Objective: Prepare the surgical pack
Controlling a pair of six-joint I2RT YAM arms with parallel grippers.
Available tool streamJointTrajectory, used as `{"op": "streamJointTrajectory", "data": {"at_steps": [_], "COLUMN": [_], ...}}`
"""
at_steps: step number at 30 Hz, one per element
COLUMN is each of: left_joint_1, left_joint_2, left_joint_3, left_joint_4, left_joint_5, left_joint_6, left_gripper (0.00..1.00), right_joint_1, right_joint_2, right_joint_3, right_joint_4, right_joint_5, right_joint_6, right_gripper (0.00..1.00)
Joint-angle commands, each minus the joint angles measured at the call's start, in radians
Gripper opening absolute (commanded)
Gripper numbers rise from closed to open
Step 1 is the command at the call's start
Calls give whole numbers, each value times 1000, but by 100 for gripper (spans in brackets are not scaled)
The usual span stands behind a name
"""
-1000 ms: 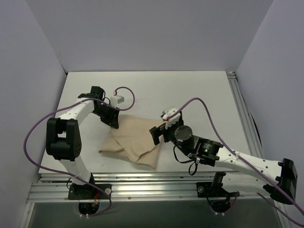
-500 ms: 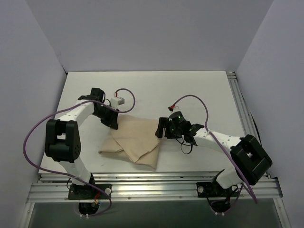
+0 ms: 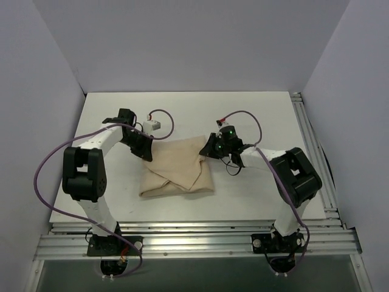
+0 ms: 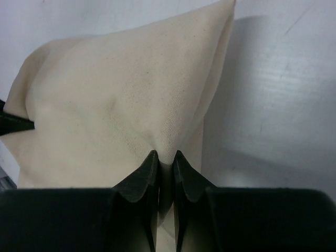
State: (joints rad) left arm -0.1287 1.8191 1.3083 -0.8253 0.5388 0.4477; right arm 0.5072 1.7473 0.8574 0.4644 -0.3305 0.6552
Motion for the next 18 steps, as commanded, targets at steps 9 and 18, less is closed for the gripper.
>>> {"op": "streamJointTrajectory", "data": {"at_steps": [9, 18], "left_joint_1": [11, 11], "left_joint_2": [72, 14], "left_joint_3": [171, 89], "left_joint_4": [-52, -34], "left_joint_5": [10, 9], "left_joint_6": [48, 66], "left_gripper": [10, 11], "right_joint_1": [-116, 40], "right_joint_2": [167, -161], "right_joint_3": [384, 214], "right_joint_4": [-311, -460], "right_joint_5": [173, 362], "right_joint_6": [-202, -171], "right_gripper": [52, 73]}}
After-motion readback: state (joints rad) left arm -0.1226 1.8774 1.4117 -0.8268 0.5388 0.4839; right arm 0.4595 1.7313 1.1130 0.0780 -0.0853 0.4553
